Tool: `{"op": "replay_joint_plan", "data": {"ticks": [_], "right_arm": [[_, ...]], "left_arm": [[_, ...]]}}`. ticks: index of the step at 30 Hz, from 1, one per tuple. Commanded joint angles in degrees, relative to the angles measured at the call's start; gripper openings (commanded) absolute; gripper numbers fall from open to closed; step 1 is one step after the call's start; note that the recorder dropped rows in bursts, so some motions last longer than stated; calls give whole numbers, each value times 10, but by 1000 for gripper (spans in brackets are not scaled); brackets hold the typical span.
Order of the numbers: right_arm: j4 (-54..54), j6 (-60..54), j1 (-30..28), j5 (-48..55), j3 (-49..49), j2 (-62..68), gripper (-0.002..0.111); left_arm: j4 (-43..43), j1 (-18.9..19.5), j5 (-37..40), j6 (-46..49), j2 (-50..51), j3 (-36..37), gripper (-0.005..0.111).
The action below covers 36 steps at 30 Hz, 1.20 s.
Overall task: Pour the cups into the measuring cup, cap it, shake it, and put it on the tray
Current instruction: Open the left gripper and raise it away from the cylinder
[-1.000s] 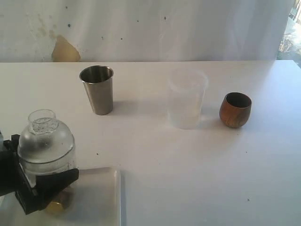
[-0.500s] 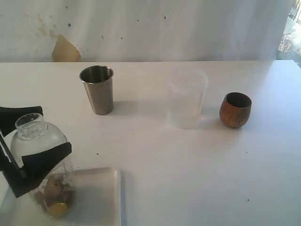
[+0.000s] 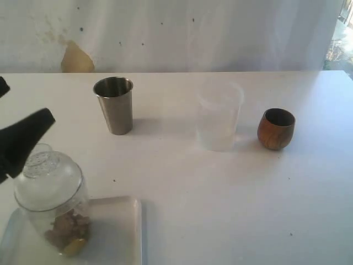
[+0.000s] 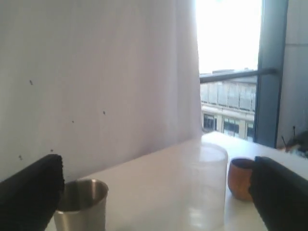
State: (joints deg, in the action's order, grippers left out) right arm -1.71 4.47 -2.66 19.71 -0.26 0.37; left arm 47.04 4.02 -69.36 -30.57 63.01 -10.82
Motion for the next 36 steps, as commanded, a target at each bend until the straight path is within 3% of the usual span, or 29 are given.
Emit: {"op": "replay_joint_plan", "data": {"ticks": [1, 3, 6, 11, 16, 18, 22, 29, 31, 36], "right_arm": [[-2, 3, 3, -2, 3, -4, 0], [-2, 3, 3, -2, 3, -4, 0], [-2, 3, 3, -2, 3, -4, 0], [-2, 3, 3, -2, 3, -4, 0], [-3, 3, 3, -2, 3, -4, 0], [-3, 3, 3, -2, 3, -4, 0], [-3, 3, 3, -2, 3, -4, 0], [-3, 3, 3, -2, 3, -4, 0], [-3, 3, 3, -2, 3, -4, 0], [-2, 3, 3, -2, 3, -4, 0]], "left_arm": [[-48, -1, -6, -62, -50, 0, 84], [-48, -1, -6, -64, -74, 0, 56], [-44, -1, -6, -64, -109, 0, 3], [-48, -1, -4, -130, -168, 0, 0], [-43, -1, 227, -170, -246, -5, 0], [-8, -1, 347, -248, -287, -24, 0], [209, -1, 515, -450, -356, -73, 0], [529, -1, 561, -761, -450, -115, 0], [529, -1, 581, -788, -470, -117, 0], [529, -1, 599, -755, -505, -117, 0]]}}
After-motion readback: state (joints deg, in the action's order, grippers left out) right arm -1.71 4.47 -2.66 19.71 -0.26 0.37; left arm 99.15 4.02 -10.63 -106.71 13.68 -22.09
